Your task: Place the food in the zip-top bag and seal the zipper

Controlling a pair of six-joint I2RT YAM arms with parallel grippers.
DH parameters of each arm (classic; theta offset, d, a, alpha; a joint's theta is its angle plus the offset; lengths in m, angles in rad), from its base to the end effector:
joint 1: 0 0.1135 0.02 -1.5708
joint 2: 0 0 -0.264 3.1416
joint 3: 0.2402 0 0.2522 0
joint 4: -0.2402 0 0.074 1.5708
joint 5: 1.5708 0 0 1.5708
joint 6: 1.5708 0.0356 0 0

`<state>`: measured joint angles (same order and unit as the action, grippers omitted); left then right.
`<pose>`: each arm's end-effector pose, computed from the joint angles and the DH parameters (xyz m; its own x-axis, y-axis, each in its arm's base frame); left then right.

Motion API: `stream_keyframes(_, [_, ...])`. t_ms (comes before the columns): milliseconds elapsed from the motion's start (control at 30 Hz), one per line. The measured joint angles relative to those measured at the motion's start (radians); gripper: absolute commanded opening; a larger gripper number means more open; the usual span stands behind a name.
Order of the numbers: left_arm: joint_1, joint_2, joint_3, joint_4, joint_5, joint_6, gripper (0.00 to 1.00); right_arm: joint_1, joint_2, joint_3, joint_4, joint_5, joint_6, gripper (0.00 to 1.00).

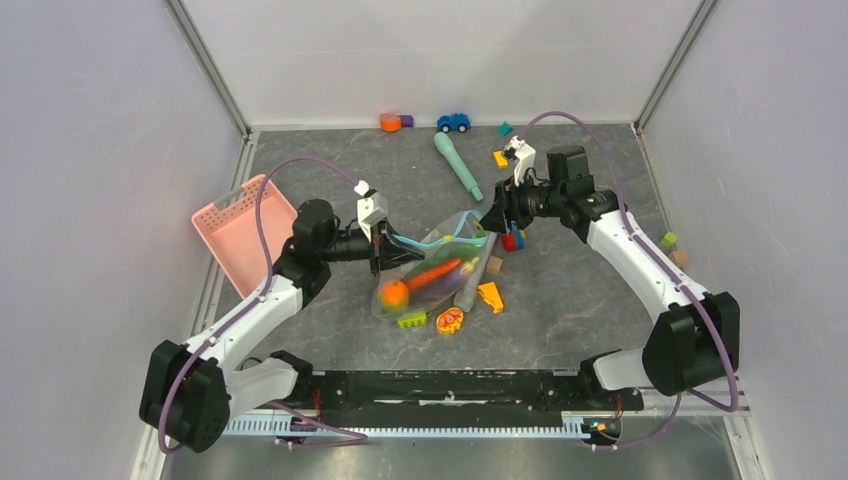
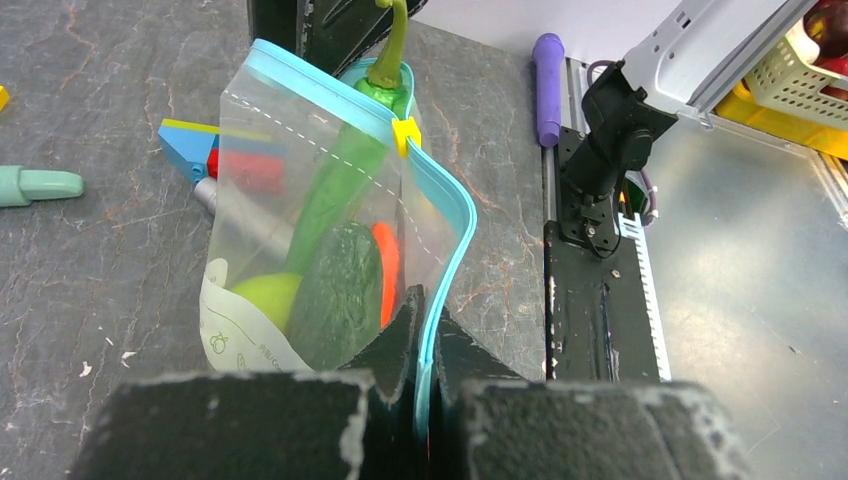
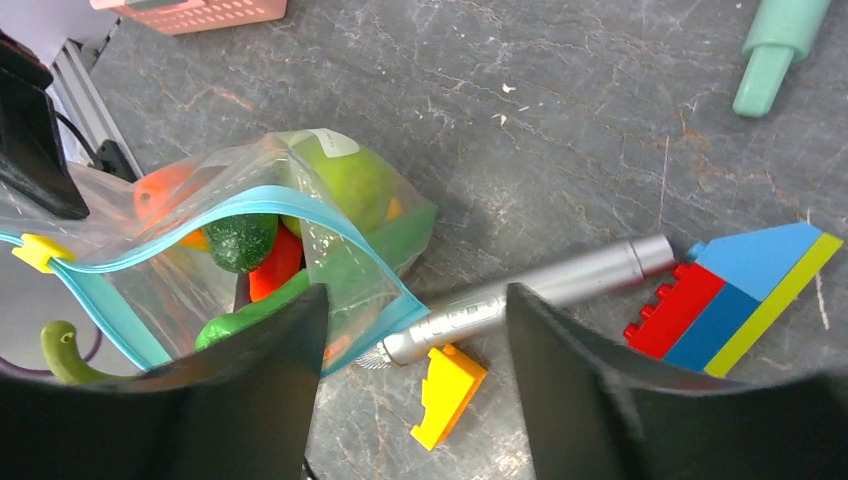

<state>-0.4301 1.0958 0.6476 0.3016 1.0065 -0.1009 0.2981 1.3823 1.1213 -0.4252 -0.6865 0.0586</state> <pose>0.2038 -0.1266 0.2826 -0.2311 0.0467 -0.9718 0.9644 0.1430 -0.2224 0.2813 0.1100 0.3032 -0.6454 -0.1509 -0.7488 -0.6592 0.6052 0.4462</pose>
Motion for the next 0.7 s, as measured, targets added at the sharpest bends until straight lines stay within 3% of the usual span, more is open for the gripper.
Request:
stream_keyframes(33, [0.0, 0.0, 0.0, -0.002, 0.0, 0.002, 0.02, 0.005, 0.0, 0.0, 0.003, -0.002, 0.003, 0.33])
stream_keyframes(200, [-0.002, -0.008, 0.0, -0.027, -0.002, 0.014, 0.02, 0.023, 0.001, 0.0, 0.012, -0.003, 0.009, 0.0])
stream_keyframes(500, [-0.003, -0.058, 0.001, -0.053, -0.095, 0.042, 0.06, 0.024, -0.011, 0.039, 0.03, 0.039, 0.022, 0.0])
stream_keyframes(700, [-0.003, -0.04, 0.012, 0.027, -0.233, 0.021, 0.05, 0.051, 0.017, 0.274, 0.006, 0.122, 0.001, 0.0])
